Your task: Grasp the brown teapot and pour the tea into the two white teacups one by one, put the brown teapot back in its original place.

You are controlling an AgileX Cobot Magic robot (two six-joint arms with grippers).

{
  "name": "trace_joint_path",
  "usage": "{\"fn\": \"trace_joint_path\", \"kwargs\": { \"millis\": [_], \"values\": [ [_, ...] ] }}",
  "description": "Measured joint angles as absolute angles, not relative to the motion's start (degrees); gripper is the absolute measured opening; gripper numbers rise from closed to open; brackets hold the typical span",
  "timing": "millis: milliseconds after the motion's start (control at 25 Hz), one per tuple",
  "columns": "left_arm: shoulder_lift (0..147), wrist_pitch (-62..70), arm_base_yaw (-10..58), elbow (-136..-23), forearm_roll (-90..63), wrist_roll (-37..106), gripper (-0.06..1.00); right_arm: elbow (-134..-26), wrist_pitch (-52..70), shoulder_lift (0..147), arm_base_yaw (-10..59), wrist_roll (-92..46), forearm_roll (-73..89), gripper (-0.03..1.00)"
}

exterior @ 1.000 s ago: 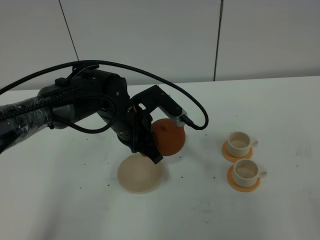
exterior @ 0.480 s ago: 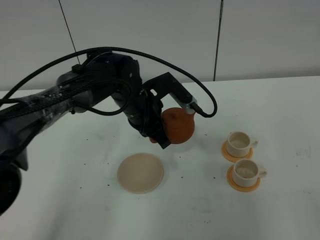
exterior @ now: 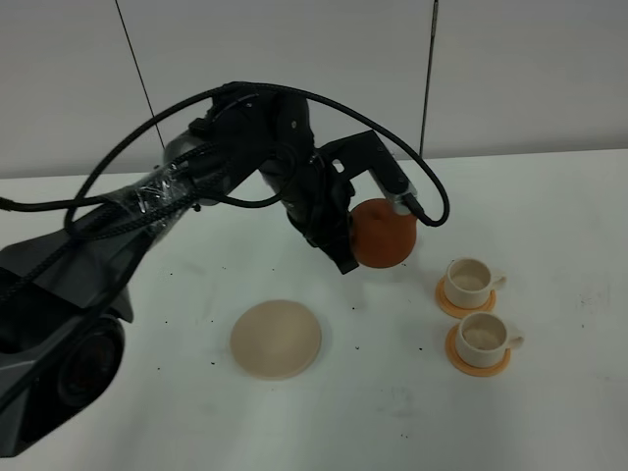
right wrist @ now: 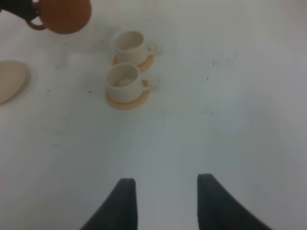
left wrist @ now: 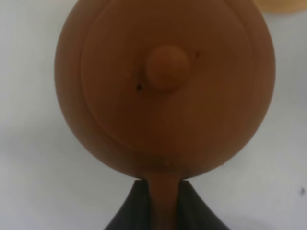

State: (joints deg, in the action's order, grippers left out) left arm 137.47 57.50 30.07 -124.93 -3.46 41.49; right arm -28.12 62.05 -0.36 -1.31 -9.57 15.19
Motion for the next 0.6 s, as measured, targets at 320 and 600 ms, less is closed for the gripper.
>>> {"fn": "trace_joint_path", "kwargs": {
  "millis": [320,600],
  "values": [
    [139.89,57.88,32.99,-129.05,-1.82,44.33,0.17,-28.12,62.05,-0.36,-1.31,-9.51,15.19,0.29],
    [139.89,58.06,33.15,-129.48,-2.13,46.96,0.17,-28.12,62.05,-0.36,-1.31,-9.56,15.19,0.29]
  ]
}}
